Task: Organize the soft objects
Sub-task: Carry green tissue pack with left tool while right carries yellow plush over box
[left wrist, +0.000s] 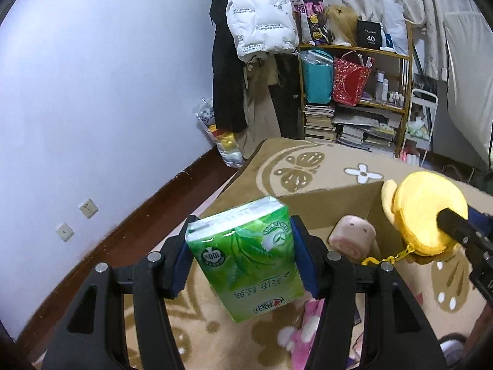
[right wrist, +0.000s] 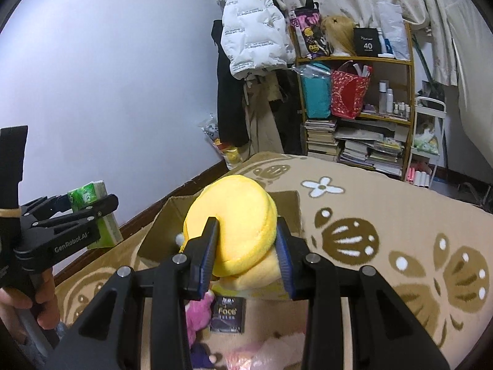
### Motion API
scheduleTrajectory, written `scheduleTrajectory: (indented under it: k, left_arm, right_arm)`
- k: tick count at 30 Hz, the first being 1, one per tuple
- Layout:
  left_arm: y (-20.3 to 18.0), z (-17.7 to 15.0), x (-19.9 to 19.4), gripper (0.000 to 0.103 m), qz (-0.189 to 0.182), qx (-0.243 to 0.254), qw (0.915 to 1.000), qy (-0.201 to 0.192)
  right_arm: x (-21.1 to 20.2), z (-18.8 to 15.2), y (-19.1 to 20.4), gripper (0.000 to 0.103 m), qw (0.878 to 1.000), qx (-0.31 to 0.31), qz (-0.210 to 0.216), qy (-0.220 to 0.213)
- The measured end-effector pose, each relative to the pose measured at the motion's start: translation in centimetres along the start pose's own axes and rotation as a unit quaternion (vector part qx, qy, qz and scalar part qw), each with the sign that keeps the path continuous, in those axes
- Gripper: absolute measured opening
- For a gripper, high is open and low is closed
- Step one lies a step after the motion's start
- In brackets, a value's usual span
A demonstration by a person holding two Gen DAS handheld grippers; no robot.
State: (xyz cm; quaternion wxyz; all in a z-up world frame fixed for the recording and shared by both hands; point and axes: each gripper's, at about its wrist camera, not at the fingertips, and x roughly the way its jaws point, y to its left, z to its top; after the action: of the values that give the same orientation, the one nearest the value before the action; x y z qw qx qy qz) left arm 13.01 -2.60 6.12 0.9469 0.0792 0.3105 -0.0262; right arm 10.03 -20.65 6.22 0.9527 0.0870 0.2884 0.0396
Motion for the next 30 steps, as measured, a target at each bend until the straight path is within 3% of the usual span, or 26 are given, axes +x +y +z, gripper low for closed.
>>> scheduleTrajectory:
  k: [7, 16, 30]
  left_arm:
    - [-0.2, 2.0, 2.9, 0.057, 0.005, 0.005, 1.0, -0.005]
    - [-1.2, 1.4, 6.5, 0.057, -0.009, 0.006, 0.9999, 0.012]
    - [-2.3, -1.8, 11.7, 0.06, -0.027, 0.013, 0.9957, 0.087]
  right_arm:
    - [2.3, 1.1, -0.6, 0.038, 1.0, -0.003, 0.007, -0.001]
    - [4.7, 1.3, -0.9, 0.039, 1.0, -0.014, 0.009, 0.018]
    - [9.3, -1.3, -0.7, 0.043, 0.996, -0.018, 0.024, 0.084]
